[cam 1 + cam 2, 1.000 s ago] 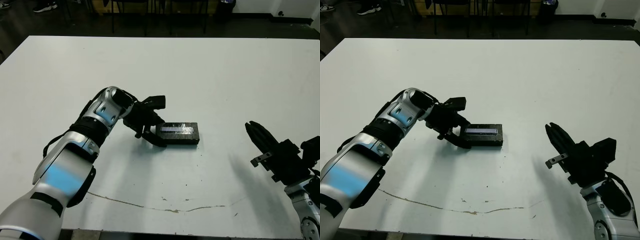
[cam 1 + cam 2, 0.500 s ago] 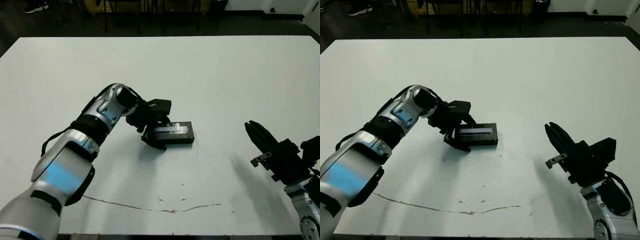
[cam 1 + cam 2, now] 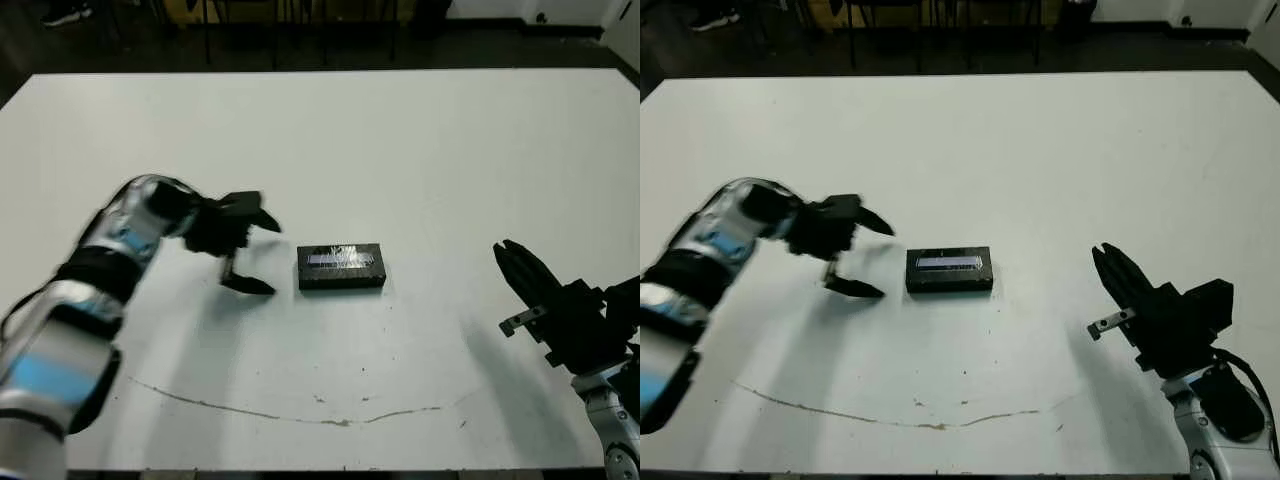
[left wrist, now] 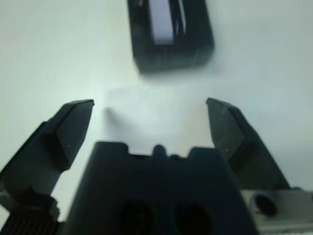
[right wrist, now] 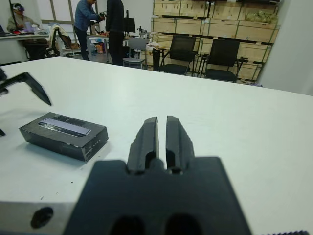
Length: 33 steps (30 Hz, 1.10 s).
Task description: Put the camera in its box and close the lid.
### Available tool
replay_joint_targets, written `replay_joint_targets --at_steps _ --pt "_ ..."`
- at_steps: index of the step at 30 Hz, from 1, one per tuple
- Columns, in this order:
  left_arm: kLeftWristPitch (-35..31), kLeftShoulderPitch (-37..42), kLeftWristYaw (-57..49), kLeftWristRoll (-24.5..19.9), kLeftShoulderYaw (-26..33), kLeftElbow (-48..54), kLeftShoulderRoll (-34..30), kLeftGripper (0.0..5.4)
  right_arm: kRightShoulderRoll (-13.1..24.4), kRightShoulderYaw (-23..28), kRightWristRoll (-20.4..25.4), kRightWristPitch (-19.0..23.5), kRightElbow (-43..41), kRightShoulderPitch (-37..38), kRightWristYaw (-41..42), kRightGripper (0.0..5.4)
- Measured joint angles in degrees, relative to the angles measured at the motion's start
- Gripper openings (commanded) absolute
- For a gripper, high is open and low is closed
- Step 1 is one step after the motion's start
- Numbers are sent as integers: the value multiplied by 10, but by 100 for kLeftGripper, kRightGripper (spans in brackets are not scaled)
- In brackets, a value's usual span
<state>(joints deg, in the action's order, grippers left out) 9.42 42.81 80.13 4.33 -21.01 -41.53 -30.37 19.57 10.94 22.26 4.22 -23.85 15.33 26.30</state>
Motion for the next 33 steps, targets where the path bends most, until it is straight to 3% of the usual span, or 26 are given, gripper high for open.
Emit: replay_joint_targets --at_steps 9,13,17,21,27,30,33 --pt "-78 -76 30 -38 51 161 -107 538 0 -1 1 -3 6 -1 5 0" --pt "-139 -118 -69 -64 117 275 -108 511 -1 -3 1 -12 16 -4 11 0" --pt "-189 -188 -264 -98 182 394 -3 439 -8 -9 1 -13 20 -9 9 0" --pt "-264 -229 -449 -125 190 506 145 364 -18 -15 -3 -7 22 -13 -5 0" --pt "-392 -217 -614 -122 130 599 278 250 -19 -19 -4 9 20 -13 -22 0" --pt "-462 -191 -658 -115 101 611 313 192 -20 -19 -4 9 19 -11 -28 0" --pt "-489 -180 -670 -113 73 609 326 134 -21 -19 -8 3 19 -10 -29 0"
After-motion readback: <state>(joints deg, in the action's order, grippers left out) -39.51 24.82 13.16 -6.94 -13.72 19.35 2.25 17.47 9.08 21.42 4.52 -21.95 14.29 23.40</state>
